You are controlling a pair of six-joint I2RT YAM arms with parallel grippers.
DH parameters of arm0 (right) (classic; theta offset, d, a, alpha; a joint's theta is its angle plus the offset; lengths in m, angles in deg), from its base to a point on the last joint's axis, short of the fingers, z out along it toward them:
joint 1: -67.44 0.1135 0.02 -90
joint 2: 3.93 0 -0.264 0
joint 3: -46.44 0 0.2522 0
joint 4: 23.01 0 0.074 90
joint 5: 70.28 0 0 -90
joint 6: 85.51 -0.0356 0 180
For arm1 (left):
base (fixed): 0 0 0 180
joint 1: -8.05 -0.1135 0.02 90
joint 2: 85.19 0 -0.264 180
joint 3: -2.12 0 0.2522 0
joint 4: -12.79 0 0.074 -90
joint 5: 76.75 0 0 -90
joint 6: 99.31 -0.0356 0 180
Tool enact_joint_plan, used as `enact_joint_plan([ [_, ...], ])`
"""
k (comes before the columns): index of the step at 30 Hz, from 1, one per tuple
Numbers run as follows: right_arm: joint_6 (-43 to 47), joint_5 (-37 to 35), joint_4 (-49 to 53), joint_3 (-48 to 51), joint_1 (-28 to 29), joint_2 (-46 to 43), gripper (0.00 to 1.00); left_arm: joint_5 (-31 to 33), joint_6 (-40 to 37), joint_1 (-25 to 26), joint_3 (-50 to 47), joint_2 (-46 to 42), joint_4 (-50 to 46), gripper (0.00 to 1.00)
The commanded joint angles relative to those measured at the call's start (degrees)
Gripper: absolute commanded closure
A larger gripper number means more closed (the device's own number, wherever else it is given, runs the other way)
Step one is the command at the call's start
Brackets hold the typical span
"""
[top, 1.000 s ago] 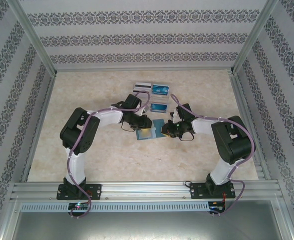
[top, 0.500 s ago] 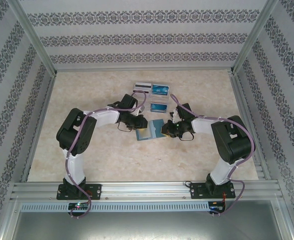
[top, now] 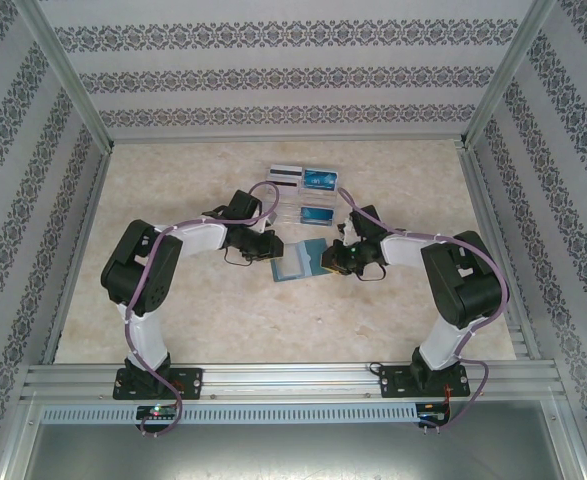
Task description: Put the credit cards into the card holder
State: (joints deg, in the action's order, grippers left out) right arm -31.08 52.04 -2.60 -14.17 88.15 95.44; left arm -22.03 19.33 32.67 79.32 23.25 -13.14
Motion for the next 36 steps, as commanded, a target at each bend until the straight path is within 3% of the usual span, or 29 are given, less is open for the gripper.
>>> enact_joint_plan([
  [1,3.25,-4.63,7.60,-2.26,1.71,-1.10,0.80,3.14,-2.16,-1.24,-0.25,-2.79,-1.68,0.75],
  [6,9.10,-8.59,15.74,-9.25,5.57,-4.76,0.66,7.62,-3.75,-1.30,-0.01,-7.61,-1.83,0.62],
  [8,12.08,-11.12,19.31,-12.76,8.60,-4.99,0.58,11.00,-4.72,-1.86,-0.14,-9.22,-3.34,0.61],
  [13,15.03,-16.01,24.14,-19.51,14.00,-0.69,0.45,10.30,-0.50,-5.17,-5.60,-11.39,1.00,0.61],
  [20,15.74,-21.04,26.45,-27.24,18.25,6.27,0.41,9.37,4.57,-10.06,-14.04,-15.59,7.16,0.60],
  [36,18.17,-29.07,35.12,-37.97,23.31,17.28,0.33,6.33,3.62,-10.84,-15.85,-15.30,9.53,0.60],
])
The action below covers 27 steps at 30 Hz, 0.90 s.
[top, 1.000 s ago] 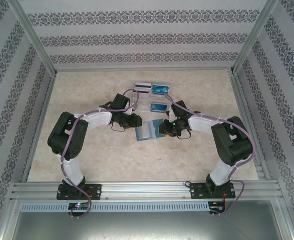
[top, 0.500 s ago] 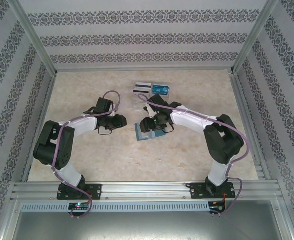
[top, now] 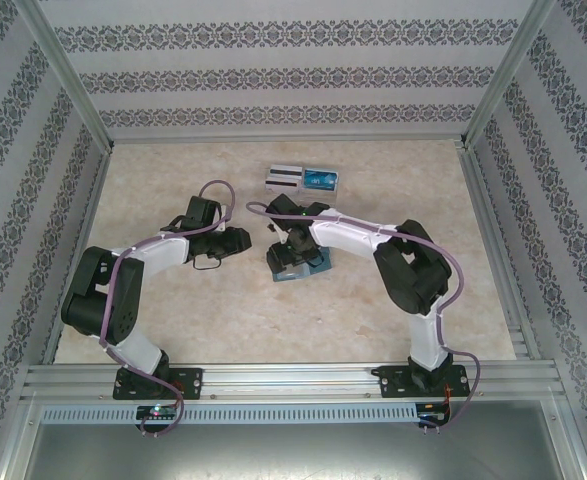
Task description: Put the credit cards into the card holder
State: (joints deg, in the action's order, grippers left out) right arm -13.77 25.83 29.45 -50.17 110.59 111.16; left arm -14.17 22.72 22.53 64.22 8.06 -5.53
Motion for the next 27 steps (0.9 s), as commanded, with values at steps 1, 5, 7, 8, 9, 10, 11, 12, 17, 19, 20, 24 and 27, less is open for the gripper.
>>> enact_joint_plan([
  [1,0.77,-3.59,3.50,-2.49,1.19,1.90,0.33,-1.58,0.14,-0.69,-0.74,0.00,1.99,0.60],
  [5,0.16,-6.78,4.60,-3.87,2.02,3.34,0.36,-2.22,0.14,-0.68,-0.92,0.26,2.45,0.60],
  [7,0.00,-7.46,4.72,-3.92,2.02,3.36,0.40,-2.25,0.06,-0.70,-0.99,0.28,2.48,0.60],
  [8,-0.02,-7.83,4.73,-3.82,1.93,3.24,0.44,-2.30,0.05,-0.73,-1.02,0.29,2.47,0.60],
  [9,-0.02,-7.86,4.64,-3.68,1.88,3.12,0.48,-2.37,-0.02,-0.69,-1.13,0.19,2.52,0.60],
  [10,0.01,-7.45,4.65,-3.63,1.71,2.99,0.52,-2.31,-0.04,-0.70,-1.14,0.18,2.55,0.60],
  [11,0.09,-6.52,4.47,-3.64,1.59,2.95,0.54,-2.36,-0.04,-0.69,-1.18,0.26,2.55,0.60],
  [12,0.20,-5.72,4.25,-3.51,1.49,2.80,0.54,-2.49,-0.04,-0.71,-1.12,0.39,2.56,0.59],
  [17,-0.35,-1.48,2.72,-2.18,0.81,1.34,0.58,-3.21,0.14,-0.70,-0.85,0.88,2.82,0.59],
  [19,-1.00,0.48,1.72,-1.03,-0.02,0.07,0.57,-3.39,0.13,-0.68,-0.71,0.88,2.83,0.59],
  [20,-1.44,1.84,0.76,-0.02,-0.70,-0.86,0.58,-3.43,0.14,-0.69,-0.66,0.88,2.88,0.59],
  [24,-3.72,5.99,-3.44,3.91,-3.49,-4.52,0.69,-4.67,0.30,-0.71,0.00,1.38,3.40,0.59],
  [27,-3.89,6.36,-3.72,4.61,-4.65,-5.10,0.78,-5.44,0.62,-0.72,0.42,1.84,4.03,0.60],
])
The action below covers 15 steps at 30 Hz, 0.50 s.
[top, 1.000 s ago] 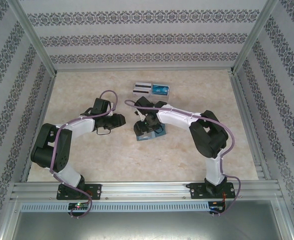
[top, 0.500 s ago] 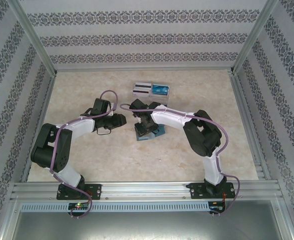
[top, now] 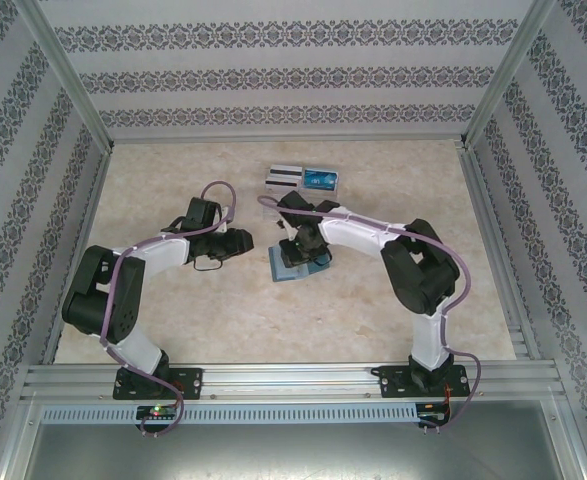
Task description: Put the credit cards into the card holder
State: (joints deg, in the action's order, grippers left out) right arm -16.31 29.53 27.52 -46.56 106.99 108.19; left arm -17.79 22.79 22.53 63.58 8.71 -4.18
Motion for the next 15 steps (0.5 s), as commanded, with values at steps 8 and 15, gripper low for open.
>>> enact_joint_plan([
  [8,-5.29,10.31,-8.89,6.12,-4.68,-4.42,0.77,-5.54,0.69,0.64,2.85,2.24,3.58,0.62],
  [15,-8.21,14.01,-14.16,11.27,-7.77,-6.08,0.73,-2.78,-1.35,6.01,7.69,5.70,-1.58,0.62],
])
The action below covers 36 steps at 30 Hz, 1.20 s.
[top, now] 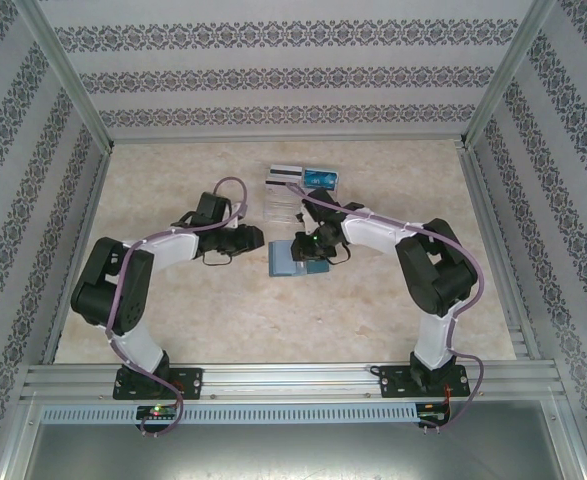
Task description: Put the credit cards into the card holder
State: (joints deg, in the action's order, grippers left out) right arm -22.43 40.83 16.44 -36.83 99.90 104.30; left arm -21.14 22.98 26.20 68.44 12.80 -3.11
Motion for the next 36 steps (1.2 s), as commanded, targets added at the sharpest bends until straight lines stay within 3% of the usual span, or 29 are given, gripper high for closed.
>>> enact_joint_plan([
  [1,-2.38,2.96,-3.66,2.15,-0.95,-2.38,0.73,1.82,-2.51,3.27,3.96,2.26,-4.28,0.62],
  [10,-4.13,4.34,-7.12,5.58,-2.34,-3.37,0.71,12.18,-9.88,8.11,13.32,7.36,-19.74,0.57],
  [22,-5.58,5.54,-10.41,8.72,-4.26,-4.50,0.69,13.98,-12.80,11.60,19.96,14.53,-28.85,0.53],
  [29,-2.31,-0.20,-5.49,8.64,-4.85,-6.75,0.51,17.78,-13.13,11.48,19.22,14.90,-31.16,0.54],
  [36,1.79,-7.22,0.23,8.94,-6.48,-7.80,0.48,16.80,-12.44,11.47,18.69,14.18,-29.75,0.54],
])
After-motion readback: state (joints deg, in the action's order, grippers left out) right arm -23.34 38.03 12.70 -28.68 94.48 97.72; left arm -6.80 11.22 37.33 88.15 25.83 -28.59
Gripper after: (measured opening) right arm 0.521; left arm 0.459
